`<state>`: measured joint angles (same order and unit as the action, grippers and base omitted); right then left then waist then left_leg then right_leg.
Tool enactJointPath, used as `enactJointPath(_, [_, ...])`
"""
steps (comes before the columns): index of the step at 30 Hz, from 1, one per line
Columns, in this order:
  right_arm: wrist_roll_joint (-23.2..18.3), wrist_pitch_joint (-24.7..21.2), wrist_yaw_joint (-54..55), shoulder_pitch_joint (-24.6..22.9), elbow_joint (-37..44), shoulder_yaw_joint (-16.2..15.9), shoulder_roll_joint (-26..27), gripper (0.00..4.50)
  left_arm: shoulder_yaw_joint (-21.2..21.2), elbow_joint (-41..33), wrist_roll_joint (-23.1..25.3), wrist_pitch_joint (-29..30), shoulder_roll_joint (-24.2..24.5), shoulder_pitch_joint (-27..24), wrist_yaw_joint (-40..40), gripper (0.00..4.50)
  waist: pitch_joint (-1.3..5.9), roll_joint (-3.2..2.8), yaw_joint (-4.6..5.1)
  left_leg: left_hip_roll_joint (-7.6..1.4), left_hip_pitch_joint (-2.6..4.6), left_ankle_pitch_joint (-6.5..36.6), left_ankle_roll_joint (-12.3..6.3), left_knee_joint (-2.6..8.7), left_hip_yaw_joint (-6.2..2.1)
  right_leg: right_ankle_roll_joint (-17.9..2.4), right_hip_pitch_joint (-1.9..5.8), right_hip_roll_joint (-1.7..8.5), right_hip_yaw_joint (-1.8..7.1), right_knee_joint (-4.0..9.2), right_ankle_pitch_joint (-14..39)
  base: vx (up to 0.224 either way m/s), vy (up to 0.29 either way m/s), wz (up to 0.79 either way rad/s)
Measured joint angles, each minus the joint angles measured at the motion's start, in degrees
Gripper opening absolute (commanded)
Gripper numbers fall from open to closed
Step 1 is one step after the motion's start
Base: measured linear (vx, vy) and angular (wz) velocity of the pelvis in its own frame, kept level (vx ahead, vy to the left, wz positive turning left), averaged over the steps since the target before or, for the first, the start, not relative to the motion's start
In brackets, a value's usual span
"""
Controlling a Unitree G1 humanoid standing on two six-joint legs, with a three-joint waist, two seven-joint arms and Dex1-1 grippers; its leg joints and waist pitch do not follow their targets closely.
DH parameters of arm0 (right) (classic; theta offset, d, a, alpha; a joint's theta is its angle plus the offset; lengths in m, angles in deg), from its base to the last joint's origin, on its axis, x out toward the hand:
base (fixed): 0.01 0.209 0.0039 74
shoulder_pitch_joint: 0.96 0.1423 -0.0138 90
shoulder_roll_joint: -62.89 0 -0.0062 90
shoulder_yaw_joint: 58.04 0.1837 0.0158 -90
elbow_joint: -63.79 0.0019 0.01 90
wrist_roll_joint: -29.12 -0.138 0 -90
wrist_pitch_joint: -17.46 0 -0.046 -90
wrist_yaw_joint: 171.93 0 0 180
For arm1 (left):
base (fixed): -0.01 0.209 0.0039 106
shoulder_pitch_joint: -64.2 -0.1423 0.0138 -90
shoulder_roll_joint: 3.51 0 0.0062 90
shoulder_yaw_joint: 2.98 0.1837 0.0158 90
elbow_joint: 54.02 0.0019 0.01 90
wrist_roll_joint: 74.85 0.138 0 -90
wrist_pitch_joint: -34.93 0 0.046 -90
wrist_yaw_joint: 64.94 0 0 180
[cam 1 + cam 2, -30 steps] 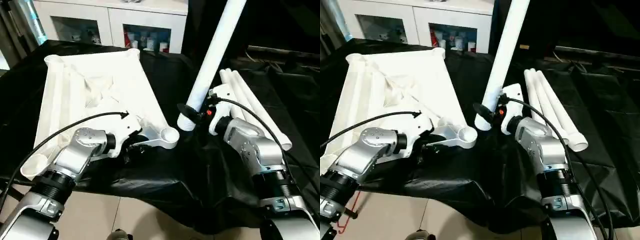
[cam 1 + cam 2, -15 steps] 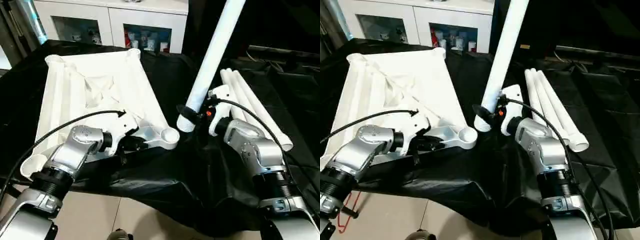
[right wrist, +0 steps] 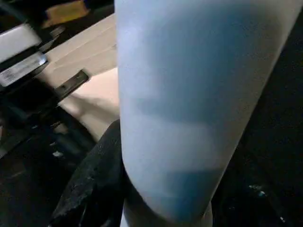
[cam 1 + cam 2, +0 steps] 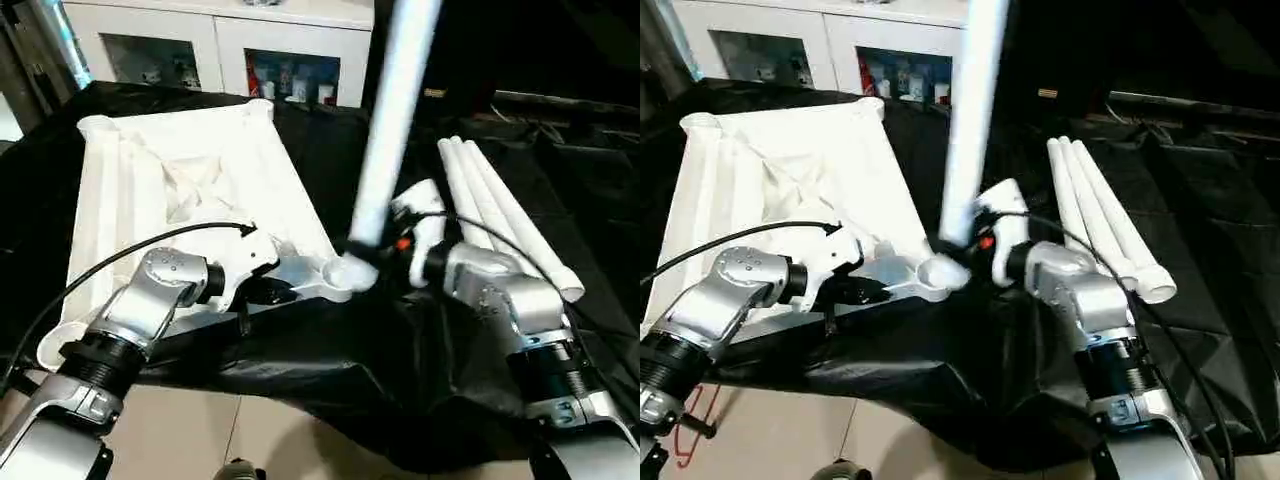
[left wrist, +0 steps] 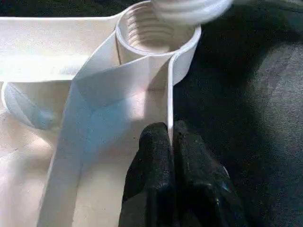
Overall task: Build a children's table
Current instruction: Insert table leg to table base
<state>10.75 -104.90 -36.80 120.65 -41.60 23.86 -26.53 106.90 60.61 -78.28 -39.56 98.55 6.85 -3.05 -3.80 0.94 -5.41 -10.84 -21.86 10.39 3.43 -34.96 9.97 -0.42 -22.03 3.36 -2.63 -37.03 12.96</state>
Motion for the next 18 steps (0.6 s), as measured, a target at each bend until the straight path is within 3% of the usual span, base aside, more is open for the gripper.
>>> enactJointPath(3, [0.6,0.0,-0.6,0.3,-0.3,-1.2,-0.1,1.91,0.4,0.1,0.5,0.5,-1.3,0.4,0.0,0.00,0.00,0.00,-0.34,0.00,-0.02,0.0,-0.06,-0.01,0.03,0.0,0.00,0.02,0.01,0.00,0.0,0.000,0.000,0.00])
enactJointPath(18, [2.8,1.8,-0.5,5.0,-8.0,-1.3,1.1,1.91,0.5,-0.9,1.0,1.6,-1.7,0.5,0.3,0.00,0.01,0.06,-0.44,-0.01,-0.07,-0.1,-0.08,0.00,0.04,0.0,-0.02,0.02,-0.03,0.01,0.0,0.000,0.000,0.00])
